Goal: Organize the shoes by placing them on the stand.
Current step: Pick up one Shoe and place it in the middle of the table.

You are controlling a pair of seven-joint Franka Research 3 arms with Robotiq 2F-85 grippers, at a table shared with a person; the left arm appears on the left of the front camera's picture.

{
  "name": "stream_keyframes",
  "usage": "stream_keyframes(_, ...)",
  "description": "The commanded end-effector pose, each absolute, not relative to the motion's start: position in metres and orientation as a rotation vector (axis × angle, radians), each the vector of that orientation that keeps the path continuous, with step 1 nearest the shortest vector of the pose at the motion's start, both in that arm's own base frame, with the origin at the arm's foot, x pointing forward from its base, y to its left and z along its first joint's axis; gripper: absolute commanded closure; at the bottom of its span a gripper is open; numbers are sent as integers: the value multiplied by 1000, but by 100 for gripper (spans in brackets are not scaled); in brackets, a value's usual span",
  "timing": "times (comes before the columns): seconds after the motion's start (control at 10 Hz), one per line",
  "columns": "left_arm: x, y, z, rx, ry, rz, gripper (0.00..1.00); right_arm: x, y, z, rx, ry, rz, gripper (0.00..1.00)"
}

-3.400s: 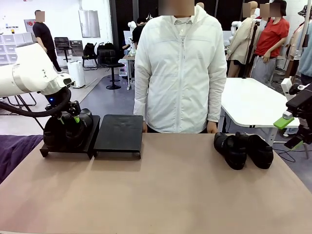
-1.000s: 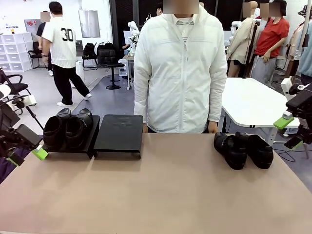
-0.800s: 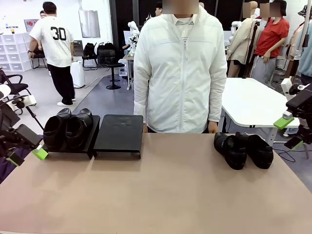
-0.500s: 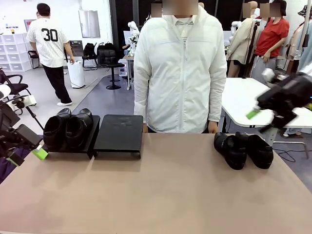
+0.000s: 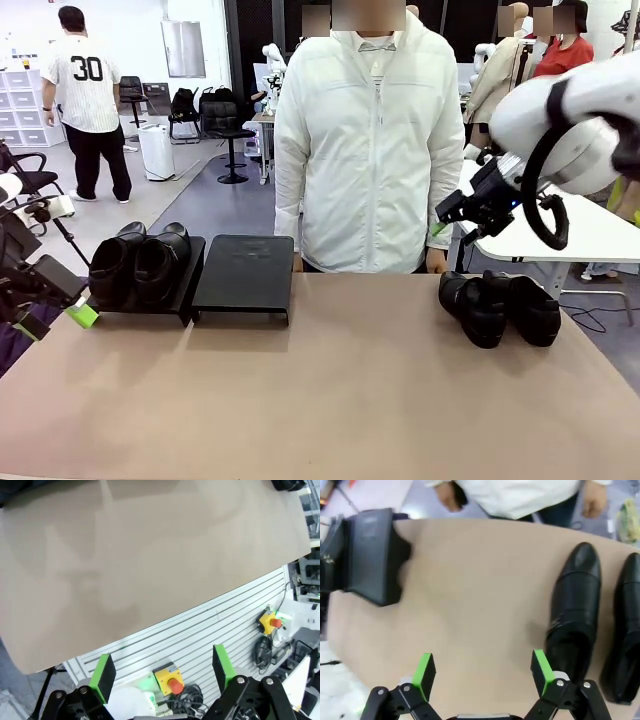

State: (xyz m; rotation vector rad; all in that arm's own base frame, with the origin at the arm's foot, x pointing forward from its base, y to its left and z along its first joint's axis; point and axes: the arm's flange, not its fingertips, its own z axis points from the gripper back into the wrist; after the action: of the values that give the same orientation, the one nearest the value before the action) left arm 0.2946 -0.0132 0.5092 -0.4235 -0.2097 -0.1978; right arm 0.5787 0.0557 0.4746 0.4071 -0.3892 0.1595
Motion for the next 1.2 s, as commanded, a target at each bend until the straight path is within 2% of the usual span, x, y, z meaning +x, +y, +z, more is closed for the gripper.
stream_keyframes(0.0,295,-10,511,-419,-204,-201,0,572,58,488,251,-370,90,0)
stream_keyframes(0.1,295,-10,511,-419,-204,-201,0,557,54,499,318,-227,119,0)
stream_keyframes(0.2,295,-10,511,-419,-204,-201,0,583,55,470,327,-394,146,0)
stream_keyframes(0.3,295,-10,511,-419,-204,-201,0,583,55,470,327,-394,146,0)
stream_keyframes(0.4,295,-10,511,-419,-204,-201,0,574,53,477,292,-341,132,0)
stream_keyframes(0.6,295,-10,511,-419,-204,-201,0,581,28,483,100,-304,53,0)
stream_keyframes(0.8,295,-10,511,-419,-204,-201,0,586,9,465,11,-245,4,0)
stream_keyframes(1.1,295,-10,511,-419,-204,-201,0,599,4,422,37,-176,-28,0)
